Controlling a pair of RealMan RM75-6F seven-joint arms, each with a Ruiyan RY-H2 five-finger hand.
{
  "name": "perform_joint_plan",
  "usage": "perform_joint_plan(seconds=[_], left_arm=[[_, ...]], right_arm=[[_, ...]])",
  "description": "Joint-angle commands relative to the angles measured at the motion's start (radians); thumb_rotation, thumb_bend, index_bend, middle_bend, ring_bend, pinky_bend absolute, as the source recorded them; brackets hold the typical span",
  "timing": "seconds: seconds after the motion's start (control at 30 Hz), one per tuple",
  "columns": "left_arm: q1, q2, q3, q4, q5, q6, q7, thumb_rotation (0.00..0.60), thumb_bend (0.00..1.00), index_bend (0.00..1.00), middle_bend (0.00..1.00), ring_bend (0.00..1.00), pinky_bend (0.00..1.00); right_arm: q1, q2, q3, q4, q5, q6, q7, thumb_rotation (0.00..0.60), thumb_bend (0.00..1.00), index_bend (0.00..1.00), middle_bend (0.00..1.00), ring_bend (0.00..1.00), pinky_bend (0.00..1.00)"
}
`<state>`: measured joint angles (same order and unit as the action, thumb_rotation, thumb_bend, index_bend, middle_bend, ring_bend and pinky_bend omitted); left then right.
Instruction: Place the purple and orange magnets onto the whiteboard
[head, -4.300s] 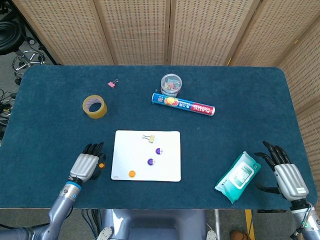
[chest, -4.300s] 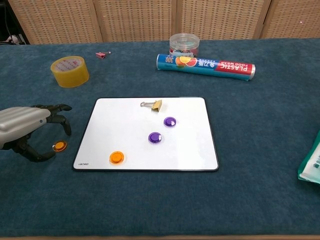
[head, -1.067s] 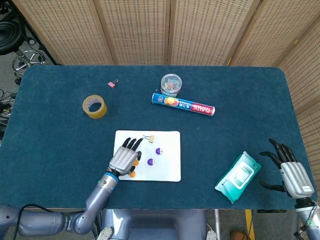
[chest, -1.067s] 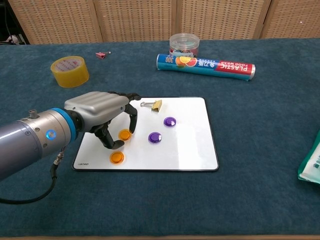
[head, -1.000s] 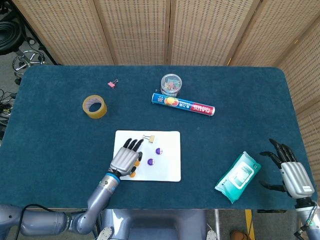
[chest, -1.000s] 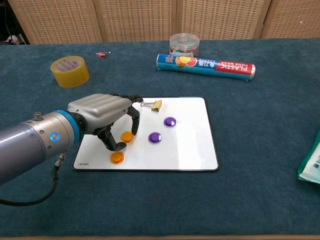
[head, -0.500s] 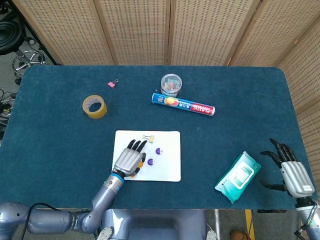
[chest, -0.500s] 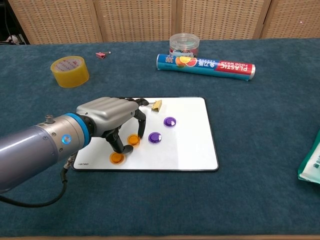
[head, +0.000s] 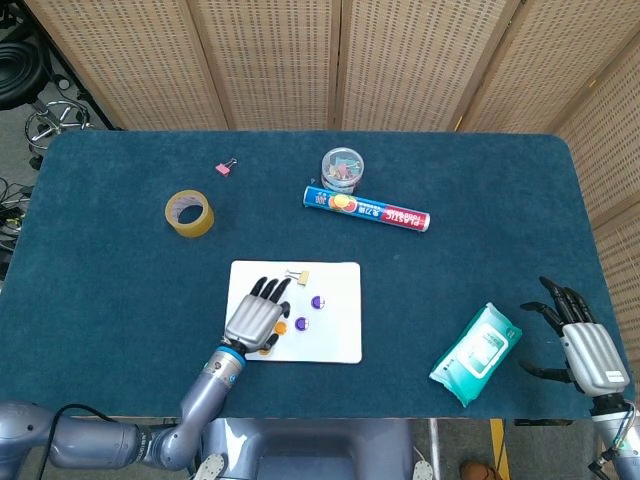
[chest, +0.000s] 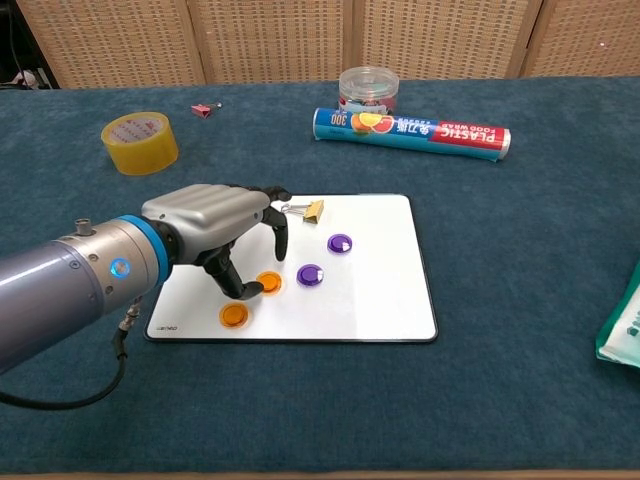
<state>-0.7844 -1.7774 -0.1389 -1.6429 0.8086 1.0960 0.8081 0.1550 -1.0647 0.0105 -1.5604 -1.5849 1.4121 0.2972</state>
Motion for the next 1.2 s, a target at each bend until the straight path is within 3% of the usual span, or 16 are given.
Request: perform_joint_plan(seconds=[0.03, 0.23, 0.33, 0.43, 0.57, 0.83, 1.0, 1.2], left_arm=[[0.011, 0.034, -0.002, -0.042, 0.019, 0.024, -0.018, 0.6, 0.32, 0.39, 0.0, 0.0, 0.0], [0.072, 0.186, 0.009, -0.162, 0.12, 0.104, -0.094, 0.6, 0.31, 0.29, 0.0, 0.0, 0.0], [0.117, 0.272, 0.024, -0.196, 0.188, 0.136, -0.17, 0.6, 0.31, 0.26, 0.0, 0.0, 0.0], [0.172, 0.37, 0.054, -0.205, 0.29, 0.158, -0.292, 0.6, 0.3, 0.16, 0.0, 0.0, 0.0], [0.259, 0.464, 0.099, -0.148, 0.421, 0.217, -0.487, 0.6, 0.25, 0.02, 0.0, 0.0, 0.0], [0.411, 0.552, 0.196, 0.031, 0.622, 0.347, -0.826, 0.6, 0.12, 0.0, 0.0, 0.0, 0.0], [0.511, 0.561, 0.23, 0.123, 0.655, 0.443, -0.916, 0.6, 0.11, 0.0, 0.0, 0.0, 0.0], [0.592, 0.585, 0.241, 0.152, 0.665, 0.505, -0.955, 0.6, 0.11, 0.0, 0.0, 0.0, 0.0]], right_arm=[[0.0, -0.001, 0.0, 0.001, 0.0, -0.001, -0.001, 0.6, 0.0, 0.27, 0.0, 0.0, 0.0], [0.001, -0.002, -0.003, -0.003, -0.006, -0.002, -0.008, 0.6, 0.0, 0.27, 0.0, 0.0, 0.0], [0.001, -0.003, -0.006, -0.006, -0.011, -0.003, -0.015, 0.6, 0.0, 0.27, 0.0, 0.0, 0.0], [0.001, -0.004, -0.009, -0.012, -0.017, -0.002, -0.025, 0.6, 0.0, 0.27, 0.0, 0.0, 0.0], [0.0, -0.006, -0.014, -0.022, -0.026, 0.0, -0.044, 0.6, 0.0, 0.27, 0.0, 0.0, 0.0], [-0.008, -0.013, -0.012, -0.04, -0.038, 0.023, -0.104, 0.6, 0.0, 0.21, 0.0, 0.0, 0.0], [-0.03, -0.038, 0.015, -0.045, -0.016, 0.079, -0.228, 0.6, 0.0, 0.02, 0.0, 0.0, 0.0], [-0.056, -0.067, 0.044, -0.056, 0.0, 0.147, -0.3, 0.6, 0.0, 0.0, 0.0, 0.0, 0.0]])
